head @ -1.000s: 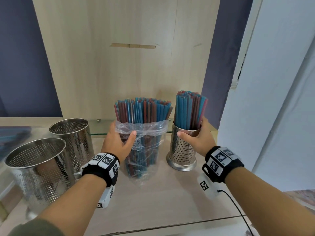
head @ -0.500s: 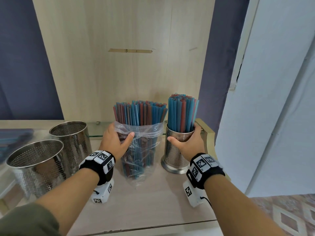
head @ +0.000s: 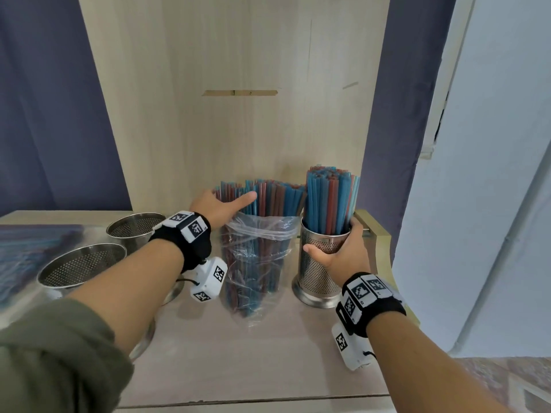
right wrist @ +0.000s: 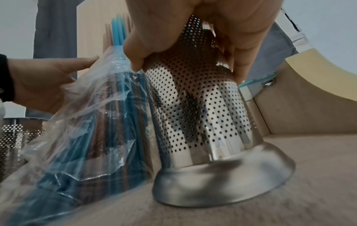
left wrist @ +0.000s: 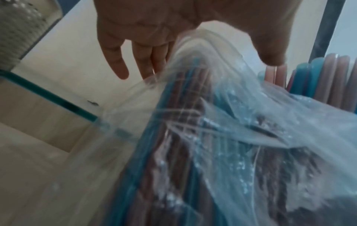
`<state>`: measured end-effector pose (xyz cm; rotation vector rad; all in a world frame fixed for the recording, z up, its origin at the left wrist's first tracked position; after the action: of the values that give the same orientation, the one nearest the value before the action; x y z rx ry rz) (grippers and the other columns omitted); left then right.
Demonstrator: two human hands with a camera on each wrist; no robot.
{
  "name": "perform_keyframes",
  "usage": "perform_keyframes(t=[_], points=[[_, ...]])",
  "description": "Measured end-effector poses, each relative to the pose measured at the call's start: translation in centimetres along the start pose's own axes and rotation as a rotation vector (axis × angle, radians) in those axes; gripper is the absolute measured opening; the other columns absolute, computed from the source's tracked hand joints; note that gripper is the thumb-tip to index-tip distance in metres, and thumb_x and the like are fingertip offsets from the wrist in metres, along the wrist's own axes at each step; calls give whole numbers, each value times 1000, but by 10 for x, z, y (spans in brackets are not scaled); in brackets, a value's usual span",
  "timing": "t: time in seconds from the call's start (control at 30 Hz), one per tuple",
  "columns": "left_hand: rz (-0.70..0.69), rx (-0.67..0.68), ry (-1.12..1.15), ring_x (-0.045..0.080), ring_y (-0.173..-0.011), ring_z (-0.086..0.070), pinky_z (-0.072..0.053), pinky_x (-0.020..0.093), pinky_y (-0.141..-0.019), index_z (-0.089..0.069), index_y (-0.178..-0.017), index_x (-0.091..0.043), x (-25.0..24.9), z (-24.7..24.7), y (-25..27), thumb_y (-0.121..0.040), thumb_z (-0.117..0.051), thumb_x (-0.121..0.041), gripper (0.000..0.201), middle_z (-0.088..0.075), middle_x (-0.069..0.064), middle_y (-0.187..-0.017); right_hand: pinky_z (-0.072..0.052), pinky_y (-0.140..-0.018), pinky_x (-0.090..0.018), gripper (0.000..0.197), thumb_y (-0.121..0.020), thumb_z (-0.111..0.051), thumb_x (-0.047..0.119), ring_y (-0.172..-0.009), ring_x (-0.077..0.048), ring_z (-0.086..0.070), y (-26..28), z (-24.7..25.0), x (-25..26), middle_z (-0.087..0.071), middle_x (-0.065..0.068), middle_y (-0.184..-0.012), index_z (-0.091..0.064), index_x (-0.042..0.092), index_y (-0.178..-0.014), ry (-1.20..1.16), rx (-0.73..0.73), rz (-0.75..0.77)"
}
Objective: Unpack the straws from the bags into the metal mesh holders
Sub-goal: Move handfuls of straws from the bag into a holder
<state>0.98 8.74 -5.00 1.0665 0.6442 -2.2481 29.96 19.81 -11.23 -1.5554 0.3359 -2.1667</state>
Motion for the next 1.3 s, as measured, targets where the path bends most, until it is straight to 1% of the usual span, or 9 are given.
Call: perform_keyframes(t=[0.07, 0.2, 0.33, 0.7, 0.9, 1.07, 1.17, 1.2, 1.3], points=[[4, -3, -47, 28, -119, -58, -49, 47, -100, -41, -140, -15, -3, -5, 2, -31, -64, -95, 138, -56, 9, -138, -43, -108, -33, 99, -62, -93, 32, -127, -18, -53, -1, -1, -2, -54, -2, -136, -35, 13, -140, -2, -7, 6], [-147, -171, -271, 31, -149, -10, -16, 55, -117, 22, -149, -26, -37, -22, 43, -28, -67, -92, 164, -2, 9, -163, -42, -108, -32, 100, -62, -94, 30, -128, -18, -52, -3, -2, -4, -54, -2, -137, -34, 14, -140, 1, -13, 1], [-114, -231, -394, 37, -148, 4, -6, 63, -113, 37, -141, -28, -47, -48, 51, -26, -66, -93, 167, 14, 16, -161, -42, -109, -35, 105, -61, -94, 33, -127, -19, -51, -3, -3, -6, -53, -3, -137, -30, 14, -142, 4, -24, 2], [40, -299, -198, 37, -142, -26, -20, 61, -111, 30, -145, -27, -23, -30, 18, -38, -76, -82, 160, -15, 16, -159, -39, -109, -30, 108, -61, -94, 32, -130, -18, -49, -6, -6, -13, -50, -3, -140, -28, 15, -145, -36, -11, -22], [142, -264, -104, 38, -143, -25, -24, 55, -115, -2, -153, -6, 2, -11, 14, -61, -49, -92, 134, -20, 19, -158, -39, -110, -31, 107, -62, -93, 31, -130, -18, -49, -7, -5, -14, -50, -2, -141, -28, 16, -145, -33, -6, -19], [235, -11, -291, 37, -116, -57, -46, 35, -86, -50, -133, 2, 25, -8, 3, -77, -52, -79, 99, -55, 20, -134, -42, -111, -39, 109, -61, -93, 34, -130, -19, -49, -7, -6, -15, -49, -3, -141, -27, 17, -145, -26, -8, -23], [210, 37, -262, 27, -80, -59, -42, 32, -77, -58, -94, -6, 29, -12, 2, -72, -63, -74, 71, -61, 10, -93, -42, -111, -40, 110, -60, -93, 36, -131, -19, -49, -7, -6, -15, -49, -3, -141, -27, 17, -146, -21, -14, -27], [202, 16, -232, 26, -82, -59, -45, 33, -82, -57, -96, -8, 30, -11, 2, -67, -67, -75, 73, -60, 9, -94, -42, -112, -41, 111, -60, -93, 36, -131, -20, -49, -7, -7, -15, -49, -3, -141, -27, 17, -147, -20, -16, -28], [149, -68, -305, 34, -125, -48, -40, 45, -105, -50, -130, -13, 28, -7, 0, -44, -59, -93, 117, -52, 13, -135, -42, -112, -42, 113, -60, -93, 37, -132, -20, -48, -7, -7, -17, -48, -3, -142, -26, 16, -147, -15, -17, -30]])
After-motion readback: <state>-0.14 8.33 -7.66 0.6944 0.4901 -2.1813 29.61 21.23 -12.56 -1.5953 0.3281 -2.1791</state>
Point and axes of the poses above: each hand's wrist, its own y-axis away from the middle knuckle, its own z-axis out of the back of the hand, x = y × z, the point moved 9 cm from there along -y, towards the middle knuckle
